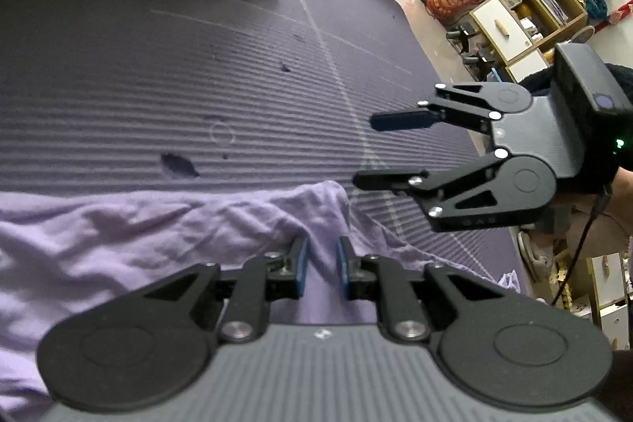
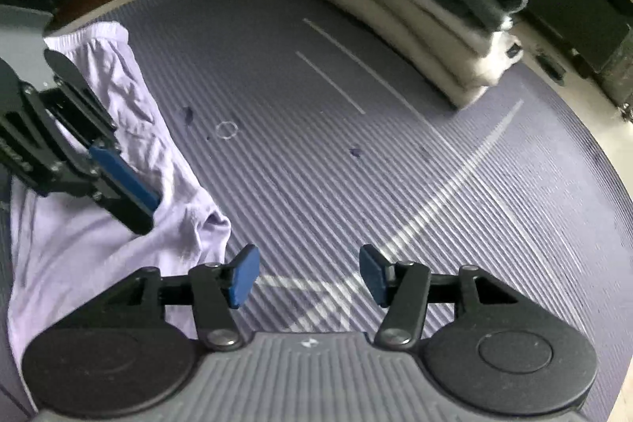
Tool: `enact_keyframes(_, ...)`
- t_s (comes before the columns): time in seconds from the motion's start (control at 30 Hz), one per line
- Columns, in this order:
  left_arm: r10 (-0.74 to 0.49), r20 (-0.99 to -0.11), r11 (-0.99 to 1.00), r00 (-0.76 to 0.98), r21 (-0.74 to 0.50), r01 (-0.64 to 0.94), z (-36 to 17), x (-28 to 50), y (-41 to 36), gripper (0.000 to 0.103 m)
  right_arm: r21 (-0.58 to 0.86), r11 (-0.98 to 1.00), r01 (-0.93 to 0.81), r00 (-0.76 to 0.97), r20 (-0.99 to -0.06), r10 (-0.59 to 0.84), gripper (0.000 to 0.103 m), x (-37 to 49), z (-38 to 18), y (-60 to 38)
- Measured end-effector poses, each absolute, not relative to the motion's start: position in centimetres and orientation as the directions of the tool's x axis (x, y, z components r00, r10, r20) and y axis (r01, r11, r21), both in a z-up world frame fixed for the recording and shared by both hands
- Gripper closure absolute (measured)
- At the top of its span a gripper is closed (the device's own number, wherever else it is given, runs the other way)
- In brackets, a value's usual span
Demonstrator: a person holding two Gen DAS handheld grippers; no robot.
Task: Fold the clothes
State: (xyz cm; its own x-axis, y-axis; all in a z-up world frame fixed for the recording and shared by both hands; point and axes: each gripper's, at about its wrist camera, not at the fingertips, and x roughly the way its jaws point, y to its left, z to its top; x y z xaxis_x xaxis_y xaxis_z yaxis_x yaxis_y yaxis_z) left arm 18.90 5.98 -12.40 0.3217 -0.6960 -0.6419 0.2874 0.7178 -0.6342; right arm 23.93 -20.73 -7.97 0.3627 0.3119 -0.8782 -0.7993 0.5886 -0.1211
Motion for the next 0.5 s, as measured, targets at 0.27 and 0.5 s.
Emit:
enact_keyframes(0.27, -0.689, -0.635, 0.724, 0.348, -0.605, 0.331, -12.1, 18.8, 4.8, 0.083, 0.124, 0.624, -0.772, 0.177, -0.9, 0.399, 0.088, 20.7, -7.2, -24.9)
enact_keyframes(0.5, -0.664, -0.632, 0.748, 0.4, -0.579, 0.326, -12.5, 19.3, 3.7, 0.083, 0.29, 0.687, -0.667, 0.087, -0.885, 0.458, 0.086, 19.0, -9.9, -26.3)
